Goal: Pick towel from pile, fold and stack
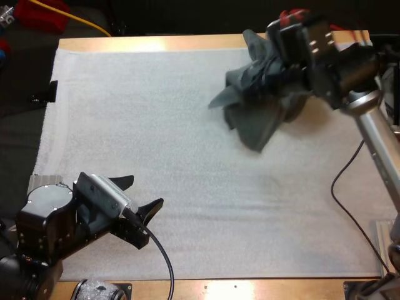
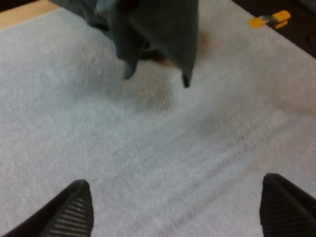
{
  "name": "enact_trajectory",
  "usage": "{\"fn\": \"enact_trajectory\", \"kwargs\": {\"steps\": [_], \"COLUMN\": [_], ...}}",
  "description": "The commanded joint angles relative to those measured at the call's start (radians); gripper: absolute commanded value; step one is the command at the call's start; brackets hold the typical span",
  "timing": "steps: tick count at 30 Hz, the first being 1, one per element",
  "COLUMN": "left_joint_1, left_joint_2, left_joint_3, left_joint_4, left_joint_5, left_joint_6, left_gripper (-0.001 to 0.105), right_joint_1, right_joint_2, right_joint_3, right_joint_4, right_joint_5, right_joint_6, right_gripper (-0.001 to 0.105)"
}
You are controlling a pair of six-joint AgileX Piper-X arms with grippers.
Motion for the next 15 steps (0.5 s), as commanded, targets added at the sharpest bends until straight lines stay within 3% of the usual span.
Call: {"fn": "enact_trajectory", "kwargs": {"steps": [1,9,15], "left_joint_1": [-0.003,-0.003,-0.003], "left_joint_2": [0.000,0.000,0.000], "left_joint_3": [-0.006,-0.006,-0.006], "left_joint_4": [0.003,0.004,0.004], "left_joint_5": [0.006,0.006,0.006], "left_joint_6": [-0.004,-0.004,-0.004], "left_gripper": [0.068,0.068,0.068], "right_joint_1": [0.017,0.133,0.171], "right_joint_2": [-0.017,-0.017,-0.017], "right_joint_3": [-0.010,0.018,0.135], "right_joint_4": [0.023,0.057,0.016], "right_joint_5": [0.016,0.024,0.085], "right_joint_6": [-0.018,-0.014,0.005], "right_gripper": [0.002,0.002,0.002]}}
